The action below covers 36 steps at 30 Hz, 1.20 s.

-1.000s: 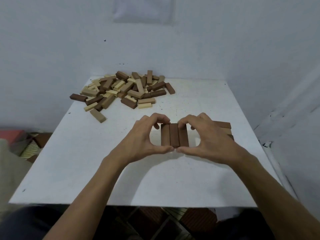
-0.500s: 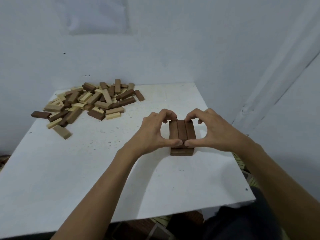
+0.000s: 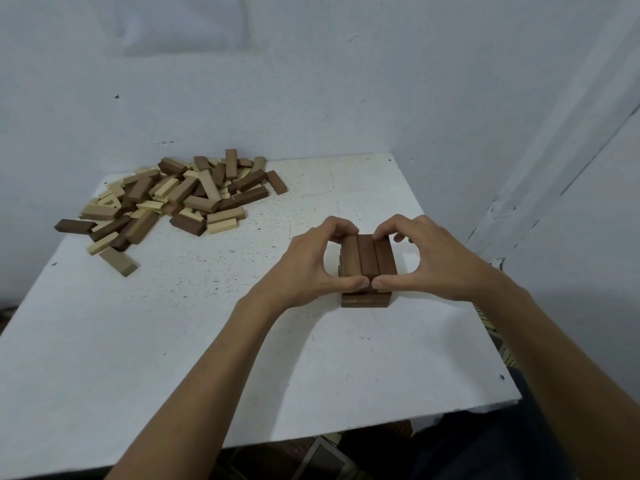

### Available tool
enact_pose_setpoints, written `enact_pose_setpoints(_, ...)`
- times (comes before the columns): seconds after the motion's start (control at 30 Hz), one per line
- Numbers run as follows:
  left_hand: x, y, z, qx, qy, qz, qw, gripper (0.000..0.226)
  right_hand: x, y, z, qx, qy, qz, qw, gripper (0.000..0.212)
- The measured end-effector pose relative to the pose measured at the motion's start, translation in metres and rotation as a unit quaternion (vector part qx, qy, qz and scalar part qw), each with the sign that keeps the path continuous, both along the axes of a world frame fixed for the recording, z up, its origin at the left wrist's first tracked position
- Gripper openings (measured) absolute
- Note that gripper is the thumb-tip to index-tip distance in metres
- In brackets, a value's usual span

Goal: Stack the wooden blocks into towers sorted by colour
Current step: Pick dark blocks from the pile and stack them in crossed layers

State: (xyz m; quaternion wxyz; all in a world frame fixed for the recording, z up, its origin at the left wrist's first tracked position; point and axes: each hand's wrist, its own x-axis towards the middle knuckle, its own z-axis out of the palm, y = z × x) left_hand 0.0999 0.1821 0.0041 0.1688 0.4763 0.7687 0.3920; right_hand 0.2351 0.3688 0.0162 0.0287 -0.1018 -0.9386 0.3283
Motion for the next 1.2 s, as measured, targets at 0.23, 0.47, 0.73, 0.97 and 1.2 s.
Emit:
enact_pose_setpoints(0.23, 0.0, -0.003, -0.002, -0.01, 0.004, -0.009, 1.0, 0.083, 0.003, -0.002, 0.005, 0.027, 0.001, 0.013, 1.0, 0.071)
enact_pose_setpoints(0.47, -0.022, -0.032, 0.006, -0.023, 0.01, 0.023, 0.999, 0.084, -0.026, -0.017, 0.028, 0.064, 0.008, 0.038, 0.997, 0.065)
enact_pose_setpoints(0.73, -0.1, -0.062, 0.002, -0.014, 0.121, 0.116, 0.986, 0.036, -0.132, -0.029, 0.028, 0.075, -0.001, 0.066, 0.995, 0.045)
enact_pose_setpoints(0.97, -0.183, -0.039, -0.019, -0.089, 0.273, 0.2, 0.937, 0.034, -0.236, -0.023, 0.004, 0.16, -0.08, 0.14, 0.974, 0.031)
enact_pose_setpoints(1.2, -0.208, -0.018, -0.031, -0.148, 0.341, 0.18, 0.911, 0.042, -0.27, -0.02, -0.019, 0.203, -0.074, 0.151, 0.965, 0.04)
